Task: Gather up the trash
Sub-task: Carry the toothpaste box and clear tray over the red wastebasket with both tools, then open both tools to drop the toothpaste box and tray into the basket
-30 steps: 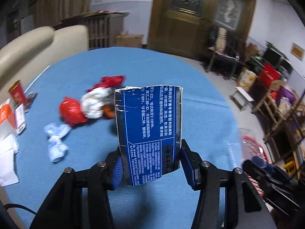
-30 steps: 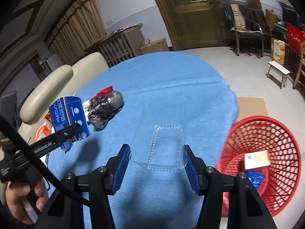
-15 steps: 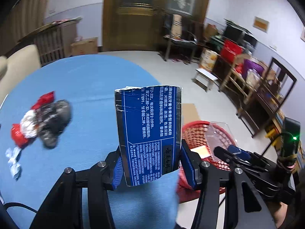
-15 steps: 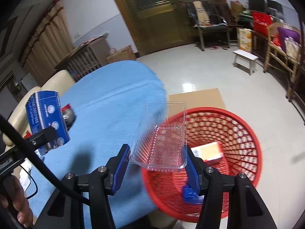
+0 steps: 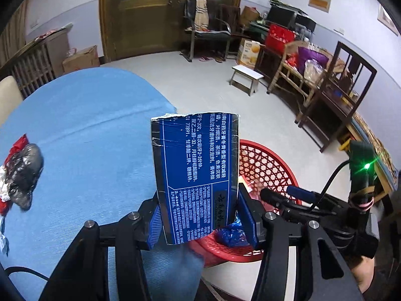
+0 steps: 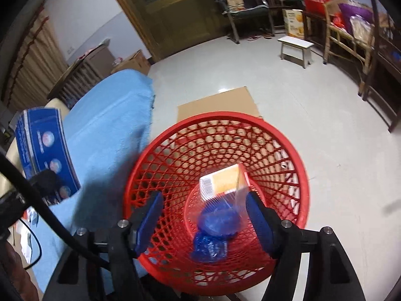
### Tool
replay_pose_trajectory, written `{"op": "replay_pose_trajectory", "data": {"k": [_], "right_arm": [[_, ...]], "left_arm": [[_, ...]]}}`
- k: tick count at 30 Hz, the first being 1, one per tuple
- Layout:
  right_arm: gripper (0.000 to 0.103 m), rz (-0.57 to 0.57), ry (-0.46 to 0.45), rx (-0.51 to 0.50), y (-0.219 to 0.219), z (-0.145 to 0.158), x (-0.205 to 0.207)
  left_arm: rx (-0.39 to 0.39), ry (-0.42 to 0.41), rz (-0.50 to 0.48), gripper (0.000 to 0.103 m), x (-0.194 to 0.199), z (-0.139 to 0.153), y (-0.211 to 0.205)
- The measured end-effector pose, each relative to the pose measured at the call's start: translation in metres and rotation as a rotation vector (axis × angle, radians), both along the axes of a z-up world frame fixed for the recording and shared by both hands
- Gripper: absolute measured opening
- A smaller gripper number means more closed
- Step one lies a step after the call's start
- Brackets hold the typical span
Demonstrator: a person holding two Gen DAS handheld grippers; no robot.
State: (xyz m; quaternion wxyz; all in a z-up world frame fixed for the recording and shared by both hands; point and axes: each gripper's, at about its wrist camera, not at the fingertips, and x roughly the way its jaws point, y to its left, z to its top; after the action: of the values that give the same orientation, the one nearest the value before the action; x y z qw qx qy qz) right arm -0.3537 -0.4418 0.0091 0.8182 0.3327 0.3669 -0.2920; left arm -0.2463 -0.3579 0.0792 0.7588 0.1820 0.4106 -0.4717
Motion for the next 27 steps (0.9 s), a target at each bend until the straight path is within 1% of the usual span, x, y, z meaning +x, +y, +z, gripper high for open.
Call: {"op": "replay_pose_trajectory", "data": {"k": [9,10,11,13,17,21,27], "right_arm": [[0.072,-0.129,-0.079,-0.014,-0.025,0.018,-0.036],[0.072,-0.137,-0.085,-0.015,-0.028,0.018,-0.038],[0.072,-0.146,-0.088,-0.017,-0.030,0.020,-0.040],[0.072,-0.162,-0.098,-0.019,-0.033,0.023,-0.045],[0.072,-0.178,-0.107,-0.019,-0.034,0.027,-0.050],[0.072,-0.175,-0.110,-0.019,-0.032,0.029,-0.049],[0.072,-0.139,-0.102,-0.014,-0.021,0.031,-0.032]], "left_arm": [[0.035,-0.006,-0.065,0.056,-0.018,-0.008,-0.022],[0.045,-0.011,-0.075,0.059,-0.021,-0.009,-0.026],[0.054,-0.010,-0.082,0.068,-0.022,-0.011,-0.029],[0.072,-0.006,-0.092,0.074,-0.024,-0.014,-0.033],[0.074,-0.002,-0.092,0.074,-0.022,-0.012,-0.030],[0.038,-0.008,-0.053,0.074,-0.008,0.001,-0.011],[-0.019,0.003,0.086,0.075,0.029,0.011,0.044]]}}
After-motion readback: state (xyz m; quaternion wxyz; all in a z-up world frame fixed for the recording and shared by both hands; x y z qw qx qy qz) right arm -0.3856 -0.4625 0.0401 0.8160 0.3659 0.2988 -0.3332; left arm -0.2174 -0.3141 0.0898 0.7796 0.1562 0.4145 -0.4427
